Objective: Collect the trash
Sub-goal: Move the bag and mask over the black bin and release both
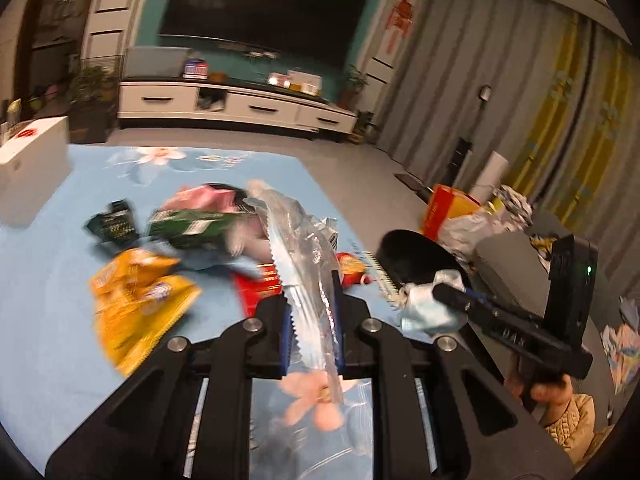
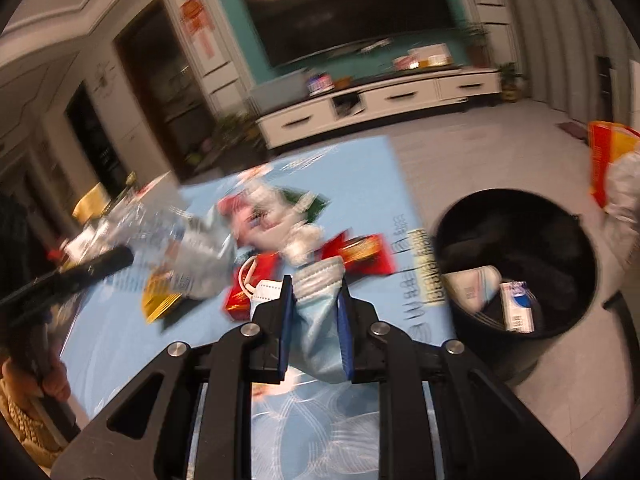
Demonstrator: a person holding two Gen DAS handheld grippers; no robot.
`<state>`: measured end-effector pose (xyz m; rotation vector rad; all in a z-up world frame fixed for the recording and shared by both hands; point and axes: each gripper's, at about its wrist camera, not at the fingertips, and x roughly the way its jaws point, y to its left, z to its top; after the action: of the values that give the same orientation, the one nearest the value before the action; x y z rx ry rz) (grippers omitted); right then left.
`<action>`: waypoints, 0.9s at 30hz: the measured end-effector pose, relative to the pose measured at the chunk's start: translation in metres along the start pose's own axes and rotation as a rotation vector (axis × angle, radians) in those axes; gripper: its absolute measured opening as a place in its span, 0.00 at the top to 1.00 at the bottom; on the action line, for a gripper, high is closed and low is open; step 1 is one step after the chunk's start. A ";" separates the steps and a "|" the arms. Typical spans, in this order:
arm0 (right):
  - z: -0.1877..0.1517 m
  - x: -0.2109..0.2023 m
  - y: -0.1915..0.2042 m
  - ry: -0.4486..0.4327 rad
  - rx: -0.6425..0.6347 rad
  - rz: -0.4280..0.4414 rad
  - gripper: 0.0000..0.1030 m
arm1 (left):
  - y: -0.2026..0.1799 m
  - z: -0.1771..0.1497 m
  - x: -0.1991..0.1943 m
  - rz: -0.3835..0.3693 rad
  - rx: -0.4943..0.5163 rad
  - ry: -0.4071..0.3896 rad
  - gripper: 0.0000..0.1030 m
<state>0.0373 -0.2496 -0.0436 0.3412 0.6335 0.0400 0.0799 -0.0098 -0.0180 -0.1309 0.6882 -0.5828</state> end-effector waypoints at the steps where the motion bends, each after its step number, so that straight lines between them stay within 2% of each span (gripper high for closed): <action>1: 0.002 -0.005 -0.012 -0.018 0.019 -0.023 0.80 | -0.006 0.001 0.005 -0.009 0.010 0.005 0.84; 10: 0.010 -0.025 -0.082 -0.098 0.128 -0.199 0.80 | -0.076 0.019 0.081 -0.130 0.104 0.080 0.84; 19: 0.022 -0.016 -0.129 -0.135 0.184 -0.344 0.78 | -0.131 0.039 0.161 -0.214 0.185 0.146 0.81; 20: 0.023 -0.014 -0.135 -0.132 0.188 -0.350 0.76 | -0.135 0.038 0.170 -0.215 0.190 0.154 0.78; 22: 0.023 -0.009 -0.145 -0.133 0.205 -0.357 0.61 | -0.143 0.038 0.186 -0.219 0.196 0.168 0.55; 23: 0.023 -0.006 -0.151 -0.132 0.220 -0.368 0.49 | -0.145 0.037 0.192 -0.213 0.196 0.173 0.30; 24: 0.022 -0.003 -0.157 -0.129 0.239 -0.386 0.42 | -0.147 0.036 0.199 -0.200 0.197 0.177 0.25; 27: 0.016 -0.002 -0.168 -0.121 0.284 -0.377 0.42 | -0.147 0.032 0.204 -0.189 0.203 0.191 0.24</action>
<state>0.0337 -0.4129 -0.0844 0.4891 0.5750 -0.4318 0.1586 -0.2467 -0.0637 0.0505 0.8020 -0.8507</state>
